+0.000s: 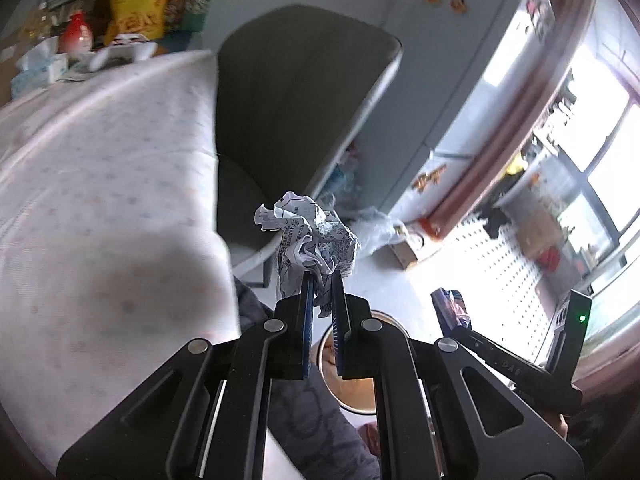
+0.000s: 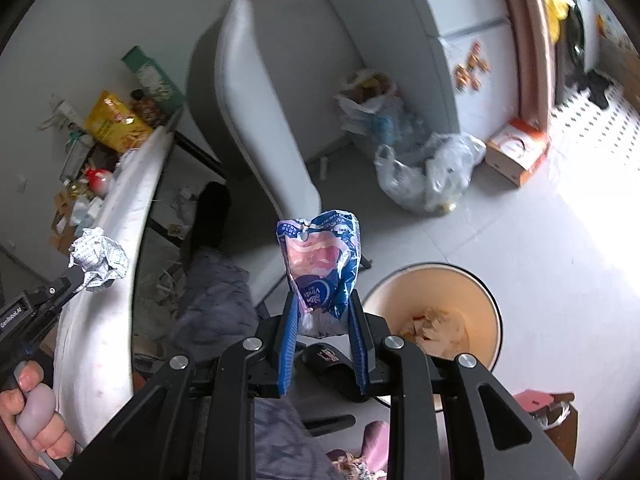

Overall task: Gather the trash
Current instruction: 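Carry the foil and tissue pack over the trash bin with both grippers, then open both grippers to drop the foil and tissue pack into the bin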

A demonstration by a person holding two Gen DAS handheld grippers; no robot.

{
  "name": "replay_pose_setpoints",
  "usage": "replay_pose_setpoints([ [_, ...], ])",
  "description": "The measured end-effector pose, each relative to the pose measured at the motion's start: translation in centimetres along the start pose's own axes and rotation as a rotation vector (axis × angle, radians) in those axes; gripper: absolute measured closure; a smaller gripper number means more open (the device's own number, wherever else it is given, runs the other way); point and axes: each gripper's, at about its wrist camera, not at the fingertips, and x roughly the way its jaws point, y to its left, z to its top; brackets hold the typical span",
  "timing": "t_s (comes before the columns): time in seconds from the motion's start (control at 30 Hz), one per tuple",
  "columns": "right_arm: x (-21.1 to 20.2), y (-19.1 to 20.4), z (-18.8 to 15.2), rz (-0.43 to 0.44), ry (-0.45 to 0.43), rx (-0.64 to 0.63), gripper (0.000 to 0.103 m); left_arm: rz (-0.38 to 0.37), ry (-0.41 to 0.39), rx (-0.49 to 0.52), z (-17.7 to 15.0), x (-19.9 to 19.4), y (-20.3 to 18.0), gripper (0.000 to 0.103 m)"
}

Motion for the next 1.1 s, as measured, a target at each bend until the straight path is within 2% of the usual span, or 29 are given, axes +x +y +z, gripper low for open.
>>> replay_pose_setpoints([
  [0.1, 0.8, -2.2, -0.4, -0.010, 0.015, 0.040, 0.078, -0.004, 0.029, 0.031, -0.3, 1.3, -1.5, 0.094],
  [0.17, 1.4, -3.4, -0.6, -0.016, 0.025, 0.054, 0.074, -0.008, 0.053, 0.048, -0.6, 2.5, -2.4, 0.094],
  [0.23, 2.3, -4.6, -0.9, -0.025, 0.044, 0.078, 0.067, -0.011, 0.077, 0.062, -0.8, 3.5, -3.2, 0.094],
  [0.3, 3.4, -5.8, -1.3, -0.029, 0.067, 0.111, 0.053, -0.012, 0.095, 0.078, -0.9, 4.2, -4.1, 0.094],
  [0.4, 4.1, -7.7, -1.9, -0.047, 0.073, 0.161, 0.040, -0.017, 0.123, 0.111, -1.3, 5.3, -5.5, 0.094],
  [0.57, 3.7, -9.5, -1.8, -0.070, 0.050, 0.182, 0.036, -0.053, 0.198, 0.148, -2.0, 7.8, -7.9, 0.094],
  [0.77, 1.2, -12.5, -1.1, -0.104, -0.013, 0.221, 0.035, -0.089, 0.274, 0.219, -3.3, 10.7, -11.8, 0.094],
  [1.03, -1.0, -15.7, -1.1, -0.153, -0.062, 0.276, 0.035, -0.090, 0.374, 0.276, -4.8, 13.9, -14.9, 0.093],
  [1.1, -1.1, -16.2, -1.1, -0.156, -0.068, 0.289, 0.034, -0.088, 0.387, 0.278, -5.0, 14.5, -15.3, 0.089],
])
